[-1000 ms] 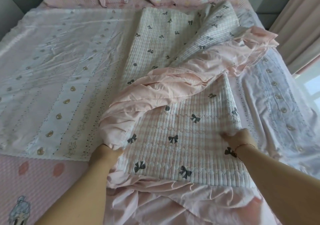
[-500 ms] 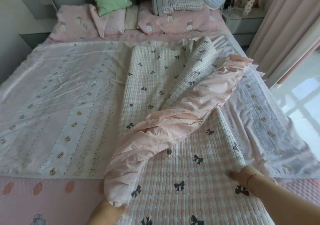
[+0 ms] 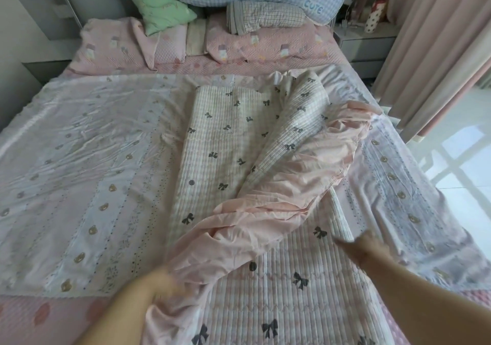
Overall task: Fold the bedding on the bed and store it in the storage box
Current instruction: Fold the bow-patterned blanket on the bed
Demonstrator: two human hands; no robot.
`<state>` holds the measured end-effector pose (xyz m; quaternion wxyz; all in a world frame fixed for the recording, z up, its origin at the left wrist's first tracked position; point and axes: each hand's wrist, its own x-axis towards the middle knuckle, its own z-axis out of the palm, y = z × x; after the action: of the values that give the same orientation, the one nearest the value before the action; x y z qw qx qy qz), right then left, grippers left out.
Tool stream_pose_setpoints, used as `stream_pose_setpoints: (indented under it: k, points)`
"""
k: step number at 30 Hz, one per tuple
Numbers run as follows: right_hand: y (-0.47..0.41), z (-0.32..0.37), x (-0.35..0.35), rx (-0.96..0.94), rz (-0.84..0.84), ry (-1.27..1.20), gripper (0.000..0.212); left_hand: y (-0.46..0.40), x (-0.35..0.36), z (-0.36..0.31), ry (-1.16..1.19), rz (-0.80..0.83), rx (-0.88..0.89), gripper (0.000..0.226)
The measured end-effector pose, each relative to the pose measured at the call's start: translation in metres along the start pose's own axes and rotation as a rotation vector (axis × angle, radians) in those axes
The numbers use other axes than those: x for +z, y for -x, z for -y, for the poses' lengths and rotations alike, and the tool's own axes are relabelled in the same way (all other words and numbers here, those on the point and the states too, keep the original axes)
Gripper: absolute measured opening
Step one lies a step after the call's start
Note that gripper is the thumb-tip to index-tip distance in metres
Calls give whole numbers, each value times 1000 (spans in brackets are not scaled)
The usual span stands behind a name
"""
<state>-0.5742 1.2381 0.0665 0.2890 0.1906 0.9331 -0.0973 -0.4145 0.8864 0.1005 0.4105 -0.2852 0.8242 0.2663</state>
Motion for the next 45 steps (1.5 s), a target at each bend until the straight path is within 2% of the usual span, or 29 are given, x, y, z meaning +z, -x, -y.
stream_pose_setpoints:
  k: [1,2,4,7,11,14,16,17,18,19,20,21,25,28,30,31,33,35,37,38,39,41,43,45]
  points:
    - [-11,16,-6,-40,55,-152,83,1,-12,-25,83,-188,45,110]
    - [-26,34,-13,-73,78,-305,77,-5,-22,-36,34,-304,45,109]
    - [-46,70,-20,-74,106,-651,72,-21,-23,-79,45,-453,185,116]
    - [-53,102,-26,-62,238,-910,48,-42,-11,-126,-29,-465,319,112]
    - [-72,130,-25,-40,298,-1040,65,-72,4,-155,-26,-529,374,102]
    - [-81,151,-23,-43,377,-1165,50,-96,6,-158,-135,-553,373,109]
    - [-85,171,-24,-44,414,-1228,58,-109,9,-156,-296,-546,333,116]
    - [-85,179,-22,-40,422,-1246,65,-114,11,-153,-354,-558,312,112]
    - [-91,190,-19,-35,425,-1256,70,-120,10,-149,-395,-585,307,100]
    - [-94,199,-16,-34,413,-1254,73,-126,8,-143,-421,-607,314,76]
    - [-93,209,-15,-39,403,-1237,75,-132,5,-134,-404,-618,330,50]
    - [-91,220,-13,-60,393,-1202,75,-136,0,-124,-339,-620,340,33]
    - [-67,272,-9,-202,446,-1110,68,-137,-33,-87,72,-698,326,24]
    - [-35,325,4,-368,572,-1239,67,-137,-67,-49,253,-762,267,18]
    - [-13,351,15,-503,693,-1327,61,-142,-81,-17,348,-775,163,20]
    - [-5,357,22,-570,702,-1319,58,-145,-83,-4,385,-752,117,20]
    - [-4,358,34,-587,614,-1245,55,-147,-84,11,429,-705,56,30]
    - [-17,347,44,-467,416,-1236,55,-145,-84,7,371,-818,78,55]
    - [-34,328,49,-294,298,-1331,54,-139,-77,-13,148,-1071,296,62]
    - [-45,319,54,-221,280,-1400,54,-134,-71,-27,22,-1134,459,62]
    - [-52,310,57,-148,247,-1431,55,-133,-61,-41,-109,-1107,629,62]
    - [-61,294,63,-3,164,-1459,52,-136,-37,-60,-409,-899,859,60]
    - [-66,281,67,116,189,-1537,47,-153,-23,-55,-626,-700,852,59]
    - [-73,275,70,189,233,-1559,59,-169,-26,-33,-634,-536,639,65]
